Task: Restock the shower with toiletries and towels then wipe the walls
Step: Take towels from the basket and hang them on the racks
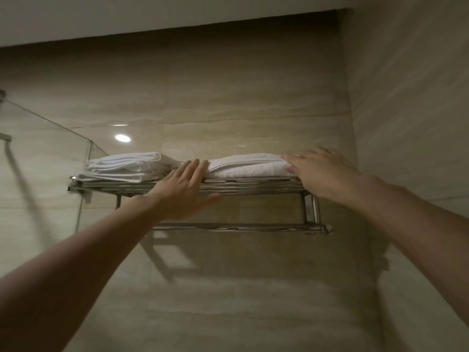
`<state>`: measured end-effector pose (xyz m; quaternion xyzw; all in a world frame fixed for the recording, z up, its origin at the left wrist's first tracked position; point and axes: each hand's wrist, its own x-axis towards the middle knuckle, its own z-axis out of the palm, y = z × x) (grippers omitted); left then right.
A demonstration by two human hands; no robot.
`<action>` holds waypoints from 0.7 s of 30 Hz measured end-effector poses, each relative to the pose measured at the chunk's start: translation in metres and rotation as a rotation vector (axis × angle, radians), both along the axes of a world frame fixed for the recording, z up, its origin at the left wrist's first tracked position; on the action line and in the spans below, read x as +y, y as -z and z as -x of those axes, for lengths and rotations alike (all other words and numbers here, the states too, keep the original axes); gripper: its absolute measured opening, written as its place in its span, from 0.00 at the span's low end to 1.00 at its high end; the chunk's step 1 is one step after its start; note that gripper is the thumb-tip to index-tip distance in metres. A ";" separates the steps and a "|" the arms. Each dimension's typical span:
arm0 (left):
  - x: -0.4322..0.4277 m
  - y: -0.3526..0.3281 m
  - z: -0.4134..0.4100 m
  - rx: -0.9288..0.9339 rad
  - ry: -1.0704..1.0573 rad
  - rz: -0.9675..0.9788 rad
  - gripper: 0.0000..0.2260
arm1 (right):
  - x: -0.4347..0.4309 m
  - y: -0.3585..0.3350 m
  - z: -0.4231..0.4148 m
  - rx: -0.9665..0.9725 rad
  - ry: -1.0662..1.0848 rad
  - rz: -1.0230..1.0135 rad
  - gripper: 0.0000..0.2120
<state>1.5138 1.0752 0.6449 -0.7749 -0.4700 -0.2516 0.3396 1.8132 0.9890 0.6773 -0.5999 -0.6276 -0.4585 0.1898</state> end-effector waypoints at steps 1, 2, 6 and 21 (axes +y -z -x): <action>-0.004 0.003 0.000 -0.021 0.012 0.015 0.47 | -0.002 0.004 0.004 0.000 0.014 -0.015 0.23; -0.011 0.005 0.000 -0.039 0.031 0.027 0.45 | -0.005 0.009 0.008 0.012 0.034 -0.027 0.28; -0.033 0.025 0.015 -0.015 0.104 0.007 0.40 | -0.014 0.038 0.029 -0.016 0.147 -0.076 0.41; -0.114 0.146 0.082 0.041 0.088 0.408 0.29 | -0.090 0.181 0.092 0.117 0.105 0.624 0.29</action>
